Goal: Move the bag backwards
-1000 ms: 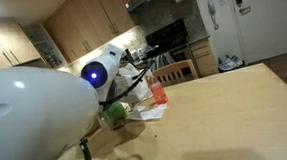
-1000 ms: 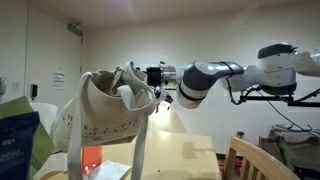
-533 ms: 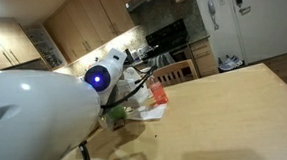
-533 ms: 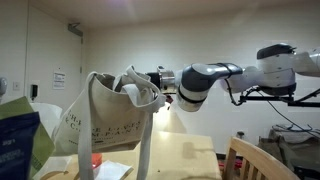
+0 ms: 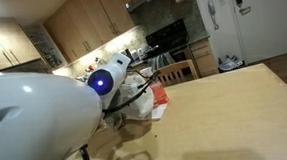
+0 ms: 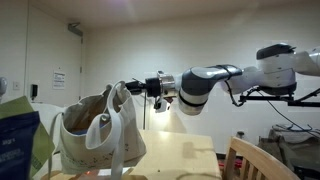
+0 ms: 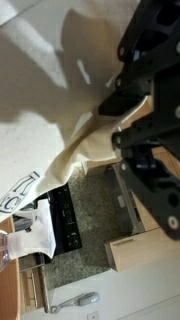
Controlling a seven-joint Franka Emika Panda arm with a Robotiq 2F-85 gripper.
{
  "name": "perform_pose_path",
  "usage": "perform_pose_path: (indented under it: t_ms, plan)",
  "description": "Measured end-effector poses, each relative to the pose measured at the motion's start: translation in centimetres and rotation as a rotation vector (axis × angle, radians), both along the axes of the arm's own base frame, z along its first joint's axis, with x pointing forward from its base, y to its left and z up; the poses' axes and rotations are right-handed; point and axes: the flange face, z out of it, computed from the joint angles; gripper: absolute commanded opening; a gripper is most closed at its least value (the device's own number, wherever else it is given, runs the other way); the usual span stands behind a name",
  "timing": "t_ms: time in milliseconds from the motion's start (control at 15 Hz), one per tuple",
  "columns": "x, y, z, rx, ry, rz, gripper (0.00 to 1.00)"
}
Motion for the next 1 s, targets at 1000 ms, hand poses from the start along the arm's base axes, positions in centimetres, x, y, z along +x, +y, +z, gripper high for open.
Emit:
perform_pose_path:
  t_ms: [1000]
  plan:
    - [1.3, -1.4, -0.2, 0.112, 0.125, -0.067, 0.01]
